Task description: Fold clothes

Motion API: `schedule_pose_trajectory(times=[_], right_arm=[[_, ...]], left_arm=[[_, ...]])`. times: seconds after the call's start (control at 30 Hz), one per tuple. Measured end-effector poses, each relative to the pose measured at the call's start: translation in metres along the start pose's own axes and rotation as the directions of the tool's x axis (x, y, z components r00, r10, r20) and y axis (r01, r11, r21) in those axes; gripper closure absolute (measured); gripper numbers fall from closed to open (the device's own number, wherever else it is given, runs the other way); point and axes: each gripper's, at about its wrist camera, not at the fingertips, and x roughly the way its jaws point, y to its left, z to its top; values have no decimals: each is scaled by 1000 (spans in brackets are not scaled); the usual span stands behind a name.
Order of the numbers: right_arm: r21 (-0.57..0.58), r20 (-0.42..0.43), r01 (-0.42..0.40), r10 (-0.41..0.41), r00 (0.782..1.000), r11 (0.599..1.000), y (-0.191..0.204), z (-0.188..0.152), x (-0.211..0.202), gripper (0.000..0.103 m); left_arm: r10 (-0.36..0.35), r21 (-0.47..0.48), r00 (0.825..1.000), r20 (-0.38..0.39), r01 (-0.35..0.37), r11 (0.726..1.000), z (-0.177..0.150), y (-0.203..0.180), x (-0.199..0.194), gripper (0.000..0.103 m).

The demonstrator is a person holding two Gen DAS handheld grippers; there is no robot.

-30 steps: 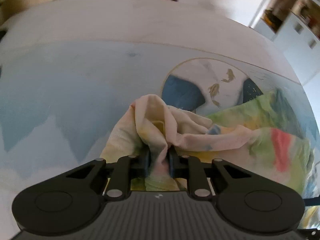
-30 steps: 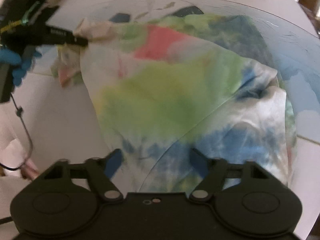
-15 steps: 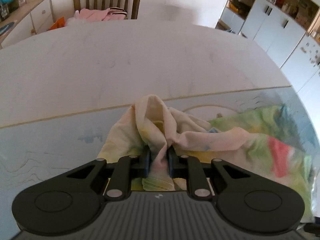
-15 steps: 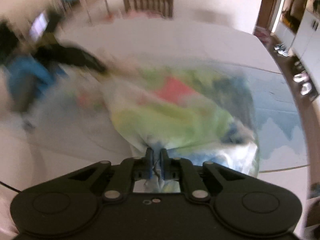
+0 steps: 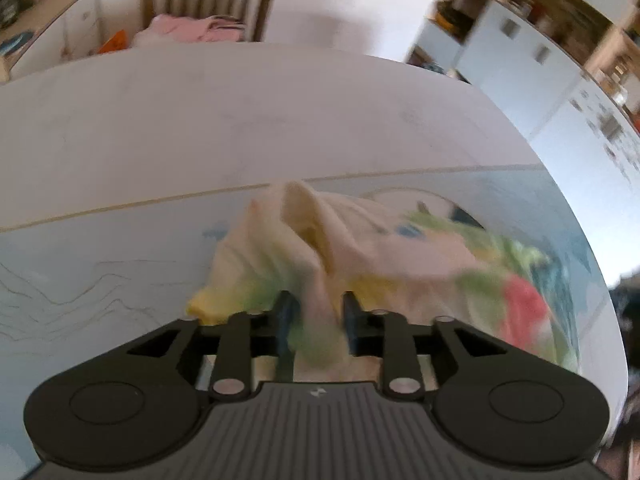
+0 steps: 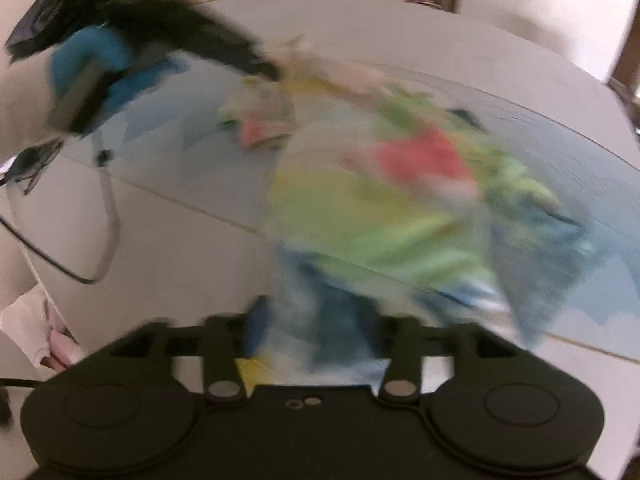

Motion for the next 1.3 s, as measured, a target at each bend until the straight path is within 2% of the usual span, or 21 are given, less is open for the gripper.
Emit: schedule_pose_trajectory(times=[0.03,0.07,0.17,0.3,0.5,0.6,0.67,0.77,0.87,0.93,1.0,1.07,1.13,1.17,1.2,1.23,1.3], right_arm=[[6,4,26,-26,1000,1000,-11,-3,-5,0],[13,5,56,-56,998,998,-22,-7,-9,0],[37,-13,139,-138,990,990,-55,-14,-9,0],[74,-26,149,-148,989,986,-94,-15,14,0],[32,-27,-23,24,999,999,-107,-12,40,0],[1,-11,-94,94,996,996,-100,-12,26,0],[-28,39,-120,121,992,992,-95,-12,12,0],[-75,131,-228,237,963,971,-81,-10,-19,0],[-143,176,-305,327,928,942,-59,-7,-32,0],[-190,182,-337,371,911,922,-44,-5,-30,0],[-235,177,-357,401,899,904,-30,-3,-27,0],[-273,170,-346,399,901,898,-20,-4,-25,0],[-291,167,-367,425,890,884,-15,-4,-23,0],[-300,166,-377,437,884,876,-13,-4,-24,0],[-312,162,-379,441,883,871,-11,-4,-25,0],[-323,156,-381,445,882,867,-11,-3,-26,0],[-341,136,-373,438,889,863,-20,-3,-32,0]], left_arm=[[-7,20,1000,6,7,1000,-4,-3,-7,33],[-14,39,1000,11,14,999,-9,-6,-14,26],[-42,68,999,3,42,997,-21,-14,-29,24],[-114,51,993,-33,115,992,-38,-34,-39,24],[-224,29,972,-73,227,974,-57,-99,-39,24],[-231,3,968,-95,232,973,-69,-122,-30,24],[-239,-49,965,-105,235,971,-76,-131,-24,24],[-278,-172,956,-92,259,950,-82,-136,-16,24],[-318,-319,946,-53,286,904,-83,-132,-7,24],[-332,-377,942,-50,289,880,-82,-136,3,24],[-318,-399,946,-68,267,877,-79,-144,12,24],[-299,-411,951,-81,241,879,-77,-152,20,24],[-277,-417,958,-70,224,881,-75,-157,21,25],[-233,-412,970,-76,182,893,-75,-160,22,27],[-193,-407,978,-83,144,902,-75,-161,22,64],[-161,-405,983,-92,111,908,-76,-161,22,98],[-102,-400,989,-103,53,915,-78,-160,20,98]])
